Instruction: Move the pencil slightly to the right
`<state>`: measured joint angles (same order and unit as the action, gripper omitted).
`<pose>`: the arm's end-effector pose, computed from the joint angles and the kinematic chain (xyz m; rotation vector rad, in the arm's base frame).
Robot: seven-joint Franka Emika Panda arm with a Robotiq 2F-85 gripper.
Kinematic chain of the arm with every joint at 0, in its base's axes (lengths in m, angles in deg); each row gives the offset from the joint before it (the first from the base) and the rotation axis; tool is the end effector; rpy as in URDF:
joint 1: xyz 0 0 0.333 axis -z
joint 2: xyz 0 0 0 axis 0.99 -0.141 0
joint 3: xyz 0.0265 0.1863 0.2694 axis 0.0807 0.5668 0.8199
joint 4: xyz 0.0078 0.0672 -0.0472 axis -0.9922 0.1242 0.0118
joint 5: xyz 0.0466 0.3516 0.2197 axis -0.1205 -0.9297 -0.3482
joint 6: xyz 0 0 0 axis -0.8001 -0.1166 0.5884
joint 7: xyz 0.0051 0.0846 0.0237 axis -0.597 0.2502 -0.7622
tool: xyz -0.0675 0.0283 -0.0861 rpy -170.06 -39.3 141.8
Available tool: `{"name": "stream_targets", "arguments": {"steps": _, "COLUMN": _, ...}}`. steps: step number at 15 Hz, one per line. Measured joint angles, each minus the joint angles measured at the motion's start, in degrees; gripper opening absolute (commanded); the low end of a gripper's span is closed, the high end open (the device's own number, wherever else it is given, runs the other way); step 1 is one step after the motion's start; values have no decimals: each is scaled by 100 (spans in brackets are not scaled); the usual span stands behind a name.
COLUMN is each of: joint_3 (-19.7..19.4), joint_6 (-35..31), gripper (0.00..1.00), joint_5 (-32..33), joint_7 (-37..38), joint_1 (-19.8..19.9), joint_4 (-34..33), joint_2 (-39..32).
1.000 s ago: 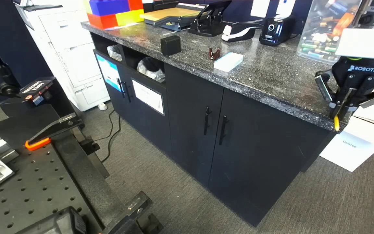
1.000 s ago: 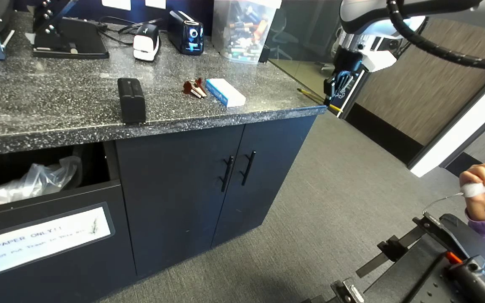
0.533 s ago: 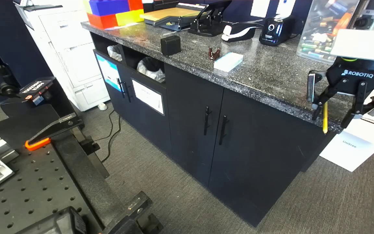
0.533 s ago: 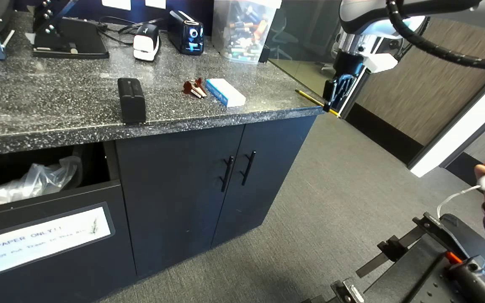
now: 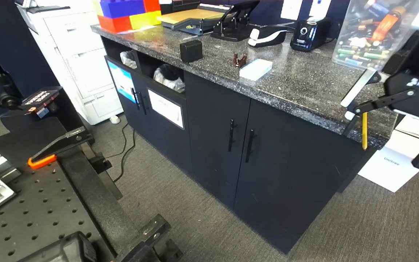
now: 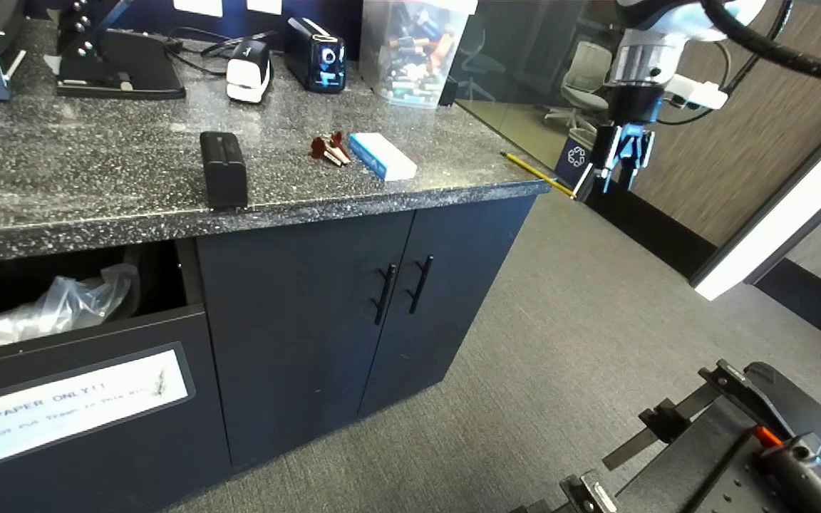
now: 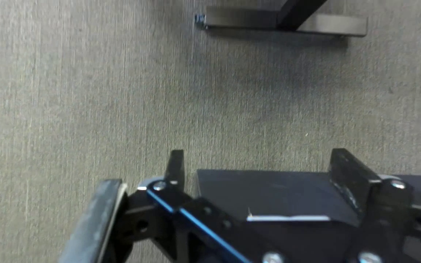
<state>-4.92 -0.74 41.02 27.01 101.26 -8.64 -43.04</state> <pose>0.7465 -0.2914 0.1671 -3.0600 -0.1578 0.5478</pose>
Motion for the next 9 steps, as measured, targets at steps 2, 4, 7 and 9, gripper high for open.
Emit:
{"name": "stream_targets", "arguments": {"steps": 2, "joint_3": 0, "joint_6": 351, "gripper": 100, "joint_5": -2, "joint_7": -245, "joint_1": 204, "joint_4": 6, "joint_2": 124}}
{"name": "stream_targets", "arguments": {"steps": 4, "joint_3": 3, "joint_6": 407, "gripper": 100, "joint_5": -3, "joint_7": -318, "joint_1": 278, "joint_4": 24, "joint_2": 156}}
{"name": "stream_targets", "arguments": {"steps": 7, "joint_3": 10, "joint_6": 408, "gripper": 100, "joint_5": -3, "joint_7": -318, "joint_1": 229, "joint_4": 77, "joint_2": 155}}
{"name": "stream_targets", "arguments": {"steps": 9, "joint_3": 11, "joint_6": 408, "gripper": 100, "joint_5": -3, "joint_7": -318, "joint_1": 214, "joint_4": 84, "joint_2": 155}}
